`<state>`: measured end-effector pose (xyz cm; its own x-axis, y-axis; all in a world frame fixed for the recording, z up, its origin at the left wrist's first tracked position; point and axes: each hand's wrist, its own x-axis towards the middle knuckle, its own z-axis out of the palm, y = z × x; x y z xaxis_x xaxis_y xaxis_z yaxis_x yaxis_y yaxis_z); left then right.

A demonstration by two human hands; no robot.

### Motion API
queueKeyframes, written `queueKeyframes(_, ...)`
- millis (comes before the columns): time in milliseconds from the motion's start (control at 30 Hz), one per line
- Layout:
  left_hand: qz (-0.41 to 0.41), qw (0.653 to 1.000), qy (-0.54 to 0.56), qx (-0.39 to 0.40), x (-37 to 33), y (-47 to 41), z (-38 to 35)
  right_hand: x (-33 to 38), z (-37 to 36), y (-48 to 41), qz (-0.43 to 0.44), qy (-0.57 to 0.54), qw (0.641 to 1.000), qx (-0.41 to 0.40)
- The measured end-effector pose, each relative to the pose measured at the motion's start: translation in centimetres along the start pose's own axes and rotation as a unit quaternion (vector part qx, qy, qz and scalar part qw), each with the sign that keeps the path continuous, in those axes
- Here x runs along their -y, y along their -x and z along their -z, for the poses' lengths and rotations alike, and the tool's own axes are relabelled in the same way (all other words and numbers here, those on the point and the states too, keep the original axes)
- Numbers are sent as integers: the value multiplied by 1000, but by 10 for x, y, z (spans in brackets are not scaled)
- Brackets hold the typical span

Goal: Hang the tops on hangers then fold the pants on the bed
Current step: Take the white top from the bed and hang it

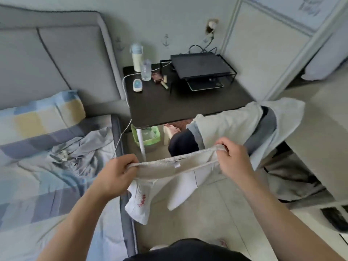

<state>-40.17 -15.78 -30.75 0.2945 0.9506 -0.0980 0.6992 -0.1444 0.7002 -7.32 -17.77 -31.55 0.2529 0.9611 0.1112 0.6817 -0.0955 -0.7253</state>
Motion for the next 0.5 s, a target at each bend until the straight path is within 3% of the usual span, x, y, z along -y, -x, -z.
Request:
queueKeyframes(200,-140,990,8,19,-141,-66,-87,-71,141,10,-54,-48,991,-113)
queueKeyframes(500,-268,954,98,-88,-361,-155,-174,-146,349,-26,-31,-4,979,-202)
